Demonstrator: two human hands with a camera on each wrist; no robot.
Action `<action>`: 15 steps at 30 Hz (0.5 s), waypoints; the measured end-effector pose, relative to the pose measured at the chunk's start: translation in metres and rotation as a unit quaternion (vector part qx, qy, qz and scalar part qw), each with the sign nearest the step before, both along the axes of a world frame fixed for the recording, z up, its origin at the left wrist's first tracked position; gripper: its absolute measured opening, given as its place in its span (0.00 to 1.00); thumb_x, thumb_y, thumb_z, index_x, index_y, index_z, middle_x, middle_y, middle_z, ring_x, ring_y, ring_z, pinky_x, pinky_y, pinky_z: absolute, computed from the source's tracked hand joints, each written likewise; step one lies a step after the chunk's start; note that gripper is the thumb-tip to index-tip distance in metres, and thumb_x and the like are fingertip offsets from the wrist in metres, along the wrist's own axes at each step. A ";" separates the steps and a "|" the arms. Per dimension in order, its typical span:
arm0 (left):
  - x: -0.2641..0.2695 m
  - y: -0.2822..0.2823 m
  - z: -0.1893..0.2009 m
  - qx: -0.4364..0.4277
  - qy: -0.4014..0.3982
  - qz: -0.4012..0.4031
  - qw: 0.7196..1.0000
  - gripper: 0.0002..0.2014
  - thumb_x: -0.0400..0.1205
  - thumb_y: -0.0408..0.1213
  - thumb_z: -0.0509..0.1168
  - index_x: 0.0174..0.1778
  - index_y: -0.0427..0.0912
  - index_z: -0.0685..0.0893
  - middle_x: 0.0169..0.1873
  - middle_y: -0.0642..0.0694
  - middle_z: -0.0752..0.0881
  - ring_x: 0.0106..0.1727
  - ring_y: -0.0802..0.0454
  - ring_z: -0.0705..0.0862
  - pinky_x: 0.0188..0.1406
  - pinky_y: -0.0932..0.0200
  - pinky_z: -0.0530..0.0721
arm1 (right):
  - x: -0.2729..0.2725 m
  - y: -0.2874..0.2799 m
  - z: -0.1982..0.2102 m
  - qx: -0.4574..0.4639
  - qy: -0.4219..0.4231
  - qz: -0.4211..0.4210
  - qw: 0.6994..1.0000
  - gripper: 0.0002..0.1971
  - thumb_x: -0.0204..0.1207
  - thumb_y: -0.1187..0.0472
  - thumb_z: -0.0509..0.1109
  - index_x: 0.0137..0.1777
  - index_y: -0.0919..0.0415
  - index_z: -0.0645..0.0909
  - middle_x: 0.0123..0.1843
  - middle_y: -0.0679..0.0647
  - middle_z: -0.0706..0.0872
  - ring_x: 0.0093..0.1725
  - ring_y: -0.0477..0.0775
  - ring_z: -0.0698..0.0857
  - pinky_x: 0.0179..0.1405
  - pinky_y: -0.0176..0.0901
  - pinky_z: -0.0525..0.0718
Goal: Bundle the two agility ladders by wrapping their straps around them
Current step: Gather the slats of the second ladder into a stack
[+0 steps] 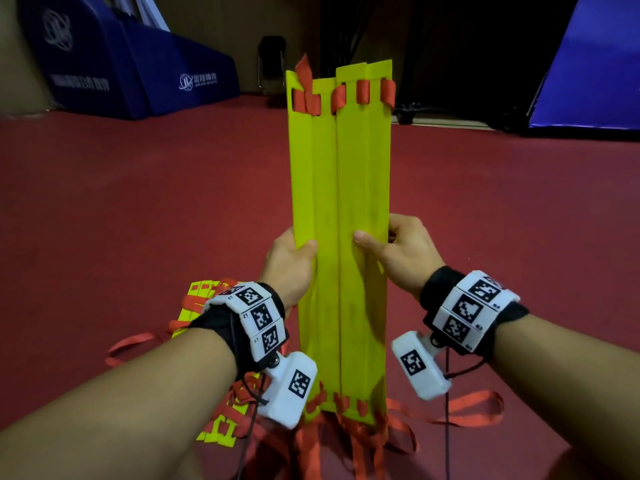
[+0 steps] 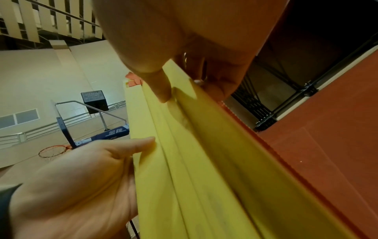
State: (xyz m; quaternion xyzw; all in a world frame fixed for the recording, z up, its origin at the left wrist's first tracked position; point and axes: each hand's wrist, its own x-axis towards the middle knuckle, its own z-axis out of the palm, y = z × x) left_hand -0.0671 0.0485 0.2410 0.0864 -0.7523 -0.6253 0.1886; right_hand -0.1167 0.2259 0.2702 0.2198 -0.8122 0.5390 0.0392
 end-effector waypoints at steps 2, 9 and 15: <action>-0.004 -0.001 -0.002 0.003 -0.006 0.008 1.000 0.28 0.77 0.51 0.60 0.74 0.48 0.81 0.67 0.48 0.87 0.70 0.44 0.84 0.74 0.36 0.79 | 0.004 -0.002 0.004 0.002 0.020 -0.022 1.000 0.06 0.81 0.55 0.74 0.48 0.56 0.89 0.44 0.48 0.93 0.45 0.52 0.91 0.47 0.59 0.91; 0.000 -0.006 -0.002 0.003 0.002 0.011 1.000 0.32 0.78 0.57 0.57 0.77 0.48 0.78 0.70 0.48 0.85 0.73 0.45 0.81 0.77 0.37 0.76 | 0.009 -0.011 0.002 0.009 0.048 0.013 0.999 0.03 0.81 0.55 0.74 0.49 0.51 0.89 0.43 0.41 0.91 0.41 0.42 0.90 0.37 0.46 0.87; 0.014 -0.001 0.015 0.067 0.011 -0.068 0.995 0.38 0.75 0.65 0.69 0.76 0.44 0.78 0.67 0.47 0.87 0.69 0.49 0.86 0.73 0.39 0.81 | 0.011 -0.019 -0.003 -0.024 0.042 0.086 0.995 0.02 0.80 0.54 0.76 0.46 0.46 0.87 0.32 0.35 0.87 0.28 0.34 0.83 0.27 0.28 0.74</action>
